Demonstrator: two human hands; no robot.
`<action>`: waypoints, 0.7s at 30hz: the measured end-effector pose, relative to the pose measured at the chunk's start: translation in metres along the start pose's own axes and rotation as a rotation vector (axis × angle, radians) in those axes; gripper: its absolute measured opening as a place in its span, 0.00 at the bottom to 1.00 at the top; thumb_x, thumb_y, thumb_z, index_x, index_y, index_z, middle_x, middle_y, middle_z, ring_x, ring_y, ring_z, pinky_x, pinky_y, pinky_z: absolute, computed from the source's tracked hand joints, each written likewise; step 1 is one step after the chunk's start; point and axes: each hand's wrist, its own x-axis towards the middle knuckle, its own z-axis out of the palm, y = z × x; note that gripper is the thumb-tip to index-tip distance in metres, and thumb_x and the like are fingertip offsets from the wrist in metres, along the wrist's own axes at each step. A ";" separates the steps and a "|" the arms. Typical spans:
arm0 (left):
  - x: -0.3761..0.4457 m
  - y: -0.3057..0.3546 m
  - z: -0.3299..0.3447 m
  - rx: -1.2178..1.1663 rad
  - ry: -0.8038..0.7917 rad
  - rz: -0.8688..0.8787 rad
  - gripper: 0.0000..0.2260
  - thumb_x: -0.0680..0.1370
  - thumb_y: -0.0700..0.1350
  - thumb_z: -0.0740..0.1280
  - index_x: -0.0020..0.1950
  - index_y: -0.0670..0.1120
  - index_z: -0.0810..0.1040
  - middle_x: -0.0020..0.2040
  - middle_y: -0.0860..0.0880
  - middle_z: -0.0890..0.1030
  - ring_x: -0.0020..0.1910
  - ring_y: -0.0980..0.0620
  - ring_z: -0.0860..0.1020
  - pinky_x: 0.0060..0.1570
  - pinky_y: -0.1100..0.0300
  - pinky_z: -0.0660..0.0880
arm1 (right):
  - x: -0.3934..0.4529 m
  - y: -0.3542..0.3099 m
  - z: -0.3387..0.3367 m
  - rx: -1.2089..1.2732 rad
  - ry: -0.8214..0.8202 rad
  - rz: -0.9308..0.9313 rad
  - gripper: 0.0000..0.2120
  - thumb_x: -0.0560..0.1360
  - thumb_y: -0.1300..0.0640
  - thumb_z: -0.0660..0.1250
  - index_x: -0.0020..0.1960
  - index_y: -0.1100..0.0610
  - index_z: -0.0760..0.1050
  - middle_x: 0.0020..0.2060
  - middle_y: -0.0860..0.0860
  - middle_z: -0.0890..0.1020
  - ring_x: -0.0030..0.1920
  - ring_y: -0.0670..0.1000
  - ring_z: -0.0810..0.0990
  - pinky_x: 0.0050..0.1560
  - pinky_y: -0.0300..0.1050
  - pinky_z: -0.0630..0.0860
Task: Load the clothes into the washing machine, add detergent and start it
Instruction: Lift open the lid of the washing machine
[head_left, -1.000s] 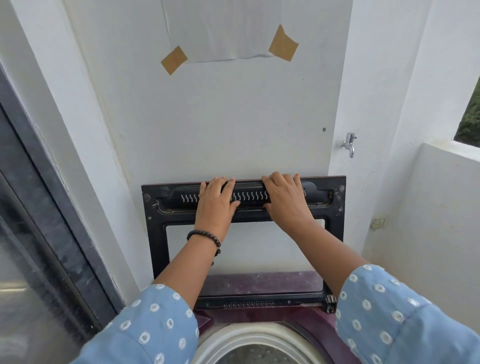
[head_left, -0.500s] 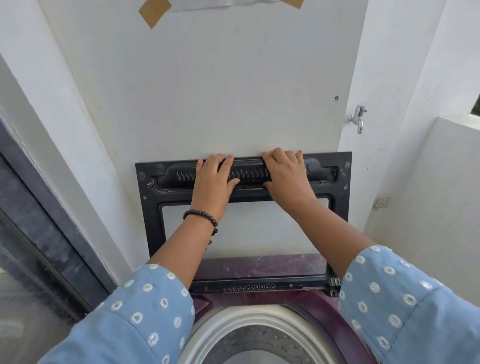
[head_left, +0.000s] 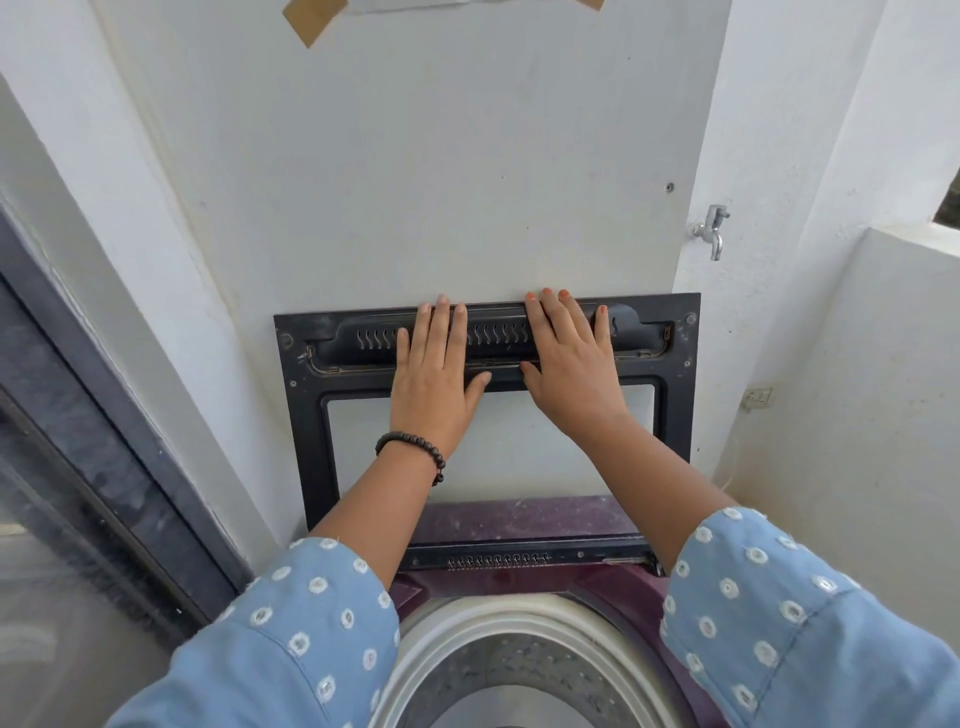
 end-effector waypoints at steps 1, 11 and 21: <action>-0.004 0.001 0.000 0.016 -0.017 -0.010 0.35 0.79 0.56 0.62 0.79 0.42 0.51 0.80 0.43 0.53 0.79 0.43 0.50 0.76 0.44 0.48 | -0.003 -0.001 -0.001 0.008 -0.006 0.004 0.35 0.79 0.51 0.63 0.79 0.57 0.49 0.78 0.54 0.56 0.79 0.57 0.50 0.75 0.63 0.46; -0.159 0.019 0.038 0.074 -0.273 -0.059 0.37 0.77 0.64 0.52 0.80 0.45 0.49 0.80 0.43 0.49 0.79 0.44 0.51 0.73 0.39 0.49 | -0.145 -0.017 0.054 0.020 -0.180 0.045 0.38 0.77 0.41 0.62 0.79 0.52 0.50 0.79 0.54 0.51 0.78 0.58 0.48 0.73 0.67 0.50; -0.320 0.034 0.033 0.085 -0.547 -0.112 0.37 0.75 0.64 0.53 0.77 0.43 0.58 0.78 0.41 0.60 0.78 0.46 0.51 0.71 0.37 0.53 | -0.312 -0.043 0.078 -0.002 -0.599 0.012 0.37 0.72 0.34 0.55 0.75 0.53 0.63 0.75 0.54 0.64 0.74 0.60 0.58 0.67 0.67 0.55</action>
